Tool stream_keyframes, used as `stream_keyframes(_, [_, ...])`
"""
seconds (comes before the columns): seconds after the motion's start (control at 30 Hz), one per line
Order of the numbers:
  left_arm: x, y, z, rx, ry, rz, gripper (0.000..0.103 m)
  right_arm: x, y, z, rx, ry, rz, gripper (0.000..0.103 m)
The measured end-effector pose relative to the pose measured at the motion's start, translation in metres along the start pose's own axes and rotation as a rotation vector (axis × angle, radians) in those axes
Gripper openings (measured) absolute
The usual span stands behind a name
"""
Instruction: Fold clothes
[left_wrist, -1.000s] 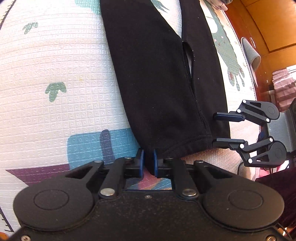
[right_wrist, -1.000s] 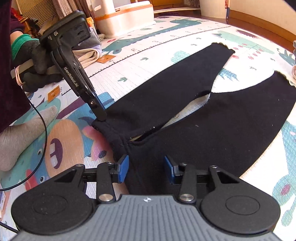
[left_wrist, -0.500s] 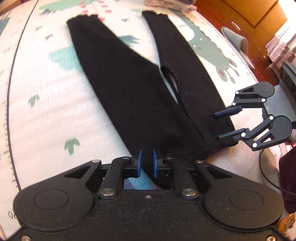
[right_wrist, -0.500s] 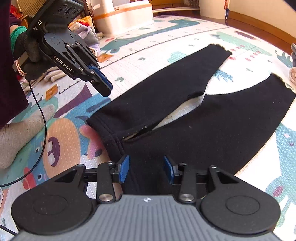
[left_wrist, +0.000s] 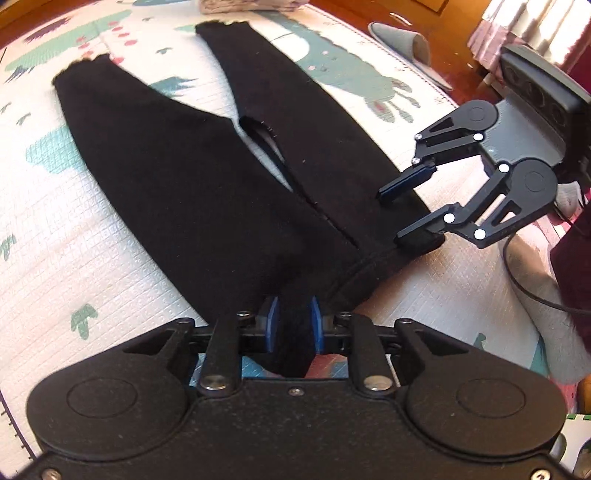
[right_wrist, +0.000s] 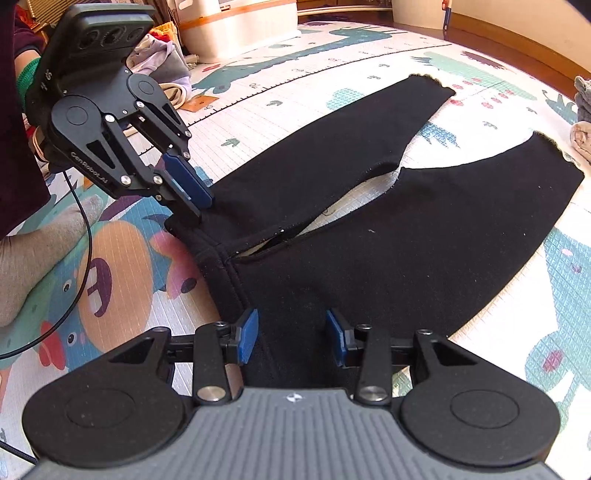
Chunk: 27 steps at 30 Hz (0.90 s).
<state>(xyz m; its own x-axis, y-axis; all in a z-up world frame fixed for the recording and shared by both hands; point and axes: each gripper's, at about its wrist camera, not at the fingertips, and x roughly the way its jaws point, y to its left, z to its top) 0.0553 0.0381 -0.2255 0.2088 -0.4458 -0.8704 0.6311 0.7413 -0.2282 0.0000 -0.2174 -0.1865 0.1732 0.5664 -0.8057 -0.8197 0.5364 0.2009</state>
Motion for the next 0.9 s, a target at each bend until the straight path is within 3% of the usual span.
stream_keyframes(0.07, [0.012,0.003,-0.006,-0.015,0.062,0.028,0.024,-0.002,-0.003,-0.002,0.019,0.005,-0.008,0.042])
stream_keyframes(0.27, [-0.003,0.007,0.002,-0.002,0.023,-0.024,0.027,-0.014,-0.016,-0.006,0.1,-0.014,-0.044,0.042])
stream_keyframes(0.5, [-0.005,0.0,0.019,0.032,-0.014,-0.053,0.027,-0.024,-0.061,-0.018,0.423,-0.02,-0.064,0.047])
stream_keyframes(0.63, [-0.006,0.0,0.025,0.03,-0.008,-0.069,0.027,-0.023,-0.074,-0.028,0.564,0.054,0.052,0.056])
stream_keyframes(0.8, [-0.006,-0.011,0.03,0.074,-0.019,-0.129,0.027,-0.017,-0.069,-0.043,0.701,0.134,0.218,0.056])
stream_keyframes(0.9, [-0.001,-0.028,0.031,0.128,-0.037,-0.176,0.027,-0.014,-0.07,-0.052,0.797,0.126,0.261,0.056])
